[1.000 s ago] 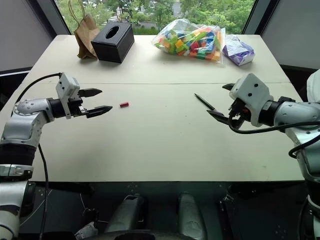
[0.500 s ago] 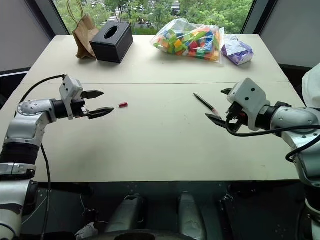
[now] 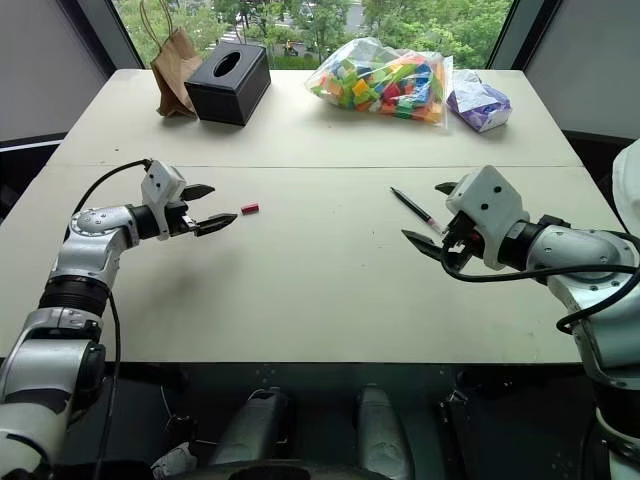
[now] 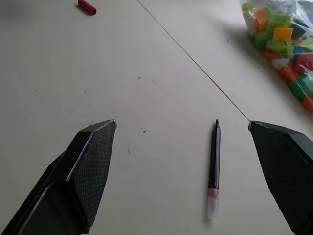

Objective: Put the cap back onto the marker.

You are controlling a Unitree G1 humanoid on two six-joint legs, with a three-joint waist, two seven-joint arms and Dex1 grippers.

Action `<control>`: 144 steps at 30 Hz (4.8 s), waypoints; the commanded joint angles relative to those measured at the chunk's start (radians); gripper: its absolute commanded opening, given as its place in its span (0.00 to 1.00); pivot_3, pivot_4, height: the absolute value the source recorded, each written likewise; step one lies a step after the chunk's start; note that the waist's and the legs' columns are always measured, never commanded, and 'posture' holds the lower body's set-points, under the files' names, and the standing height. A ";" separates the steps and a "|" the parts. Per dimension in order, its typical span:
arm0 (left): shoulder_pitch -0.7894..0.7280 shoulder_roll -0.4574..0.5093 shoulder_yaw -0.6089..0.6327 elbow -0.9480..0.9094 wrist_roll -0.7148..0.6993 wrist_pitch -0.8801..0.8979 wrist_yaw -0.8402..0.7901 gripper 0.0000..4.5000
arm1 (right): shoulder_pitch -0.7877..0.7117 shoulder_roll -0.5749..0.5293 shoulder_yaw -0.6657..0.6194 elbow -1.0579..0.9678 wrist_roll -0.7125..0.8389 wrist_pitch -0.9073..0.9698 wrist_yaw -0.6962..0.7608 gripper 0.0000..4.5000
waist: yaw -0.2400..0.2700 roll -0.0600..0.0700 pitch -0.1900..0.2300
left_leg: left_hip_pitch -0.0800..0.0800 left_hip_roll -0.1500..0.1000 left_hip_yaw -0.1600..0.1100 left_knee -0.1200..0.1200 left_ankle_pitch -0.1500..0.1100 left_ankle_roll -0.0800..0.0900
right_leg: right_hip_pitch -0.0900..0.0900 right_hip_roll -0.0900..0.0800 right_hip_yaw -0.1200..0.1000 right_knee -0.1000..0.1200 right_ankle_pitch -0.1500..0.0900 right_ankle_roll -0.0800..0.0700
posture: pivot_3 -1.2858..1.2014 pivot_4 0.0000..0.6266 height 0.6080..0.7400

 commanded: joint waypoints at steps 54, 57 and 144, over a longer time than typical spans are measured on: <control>-0.021 -0.168 -0.015 -0.169 0.007 0.104 -0.294 0.01 | -0.079 0.132 0.063 0.261 -0.022 -0.154 0.008 1.00 | -0.016 -0.001 0.000 | 0.004 -0.002 -0.001 0.001 0.000 0.000 | 0.003 0.000 0.001 0.002 0.000 0.000 | 0.52 0.24 1.00; 0.059 -0.154 -0.031 -0.353 -0.021 0.206 -0.290 0.01 | -0.137 0.152 0.084 0.380 -0.024 -0.202 0.046 1.00 | -0.012 -0.001 0.000 | 0.003 0.000 0.000 0.001 0.000 0.000 | 0.003 0.001 0.001 0.002 0.000 0.000 | 0.52 0.24 1.00; 0.033 -0.100 -0.211 -0.505 -0.054 0.027 -0.330 0.00 | -0.390 0.103 0.360 0.369 -0.195 -0.206 0.480 0.02 | -0.006 0.001 0.001 | 0.001 -0.002 0.000 0.001 0.001 -0.001 | 0.000 -0.001 0.002 0.002 0.000 0.000 | 0.52 0.24 1.00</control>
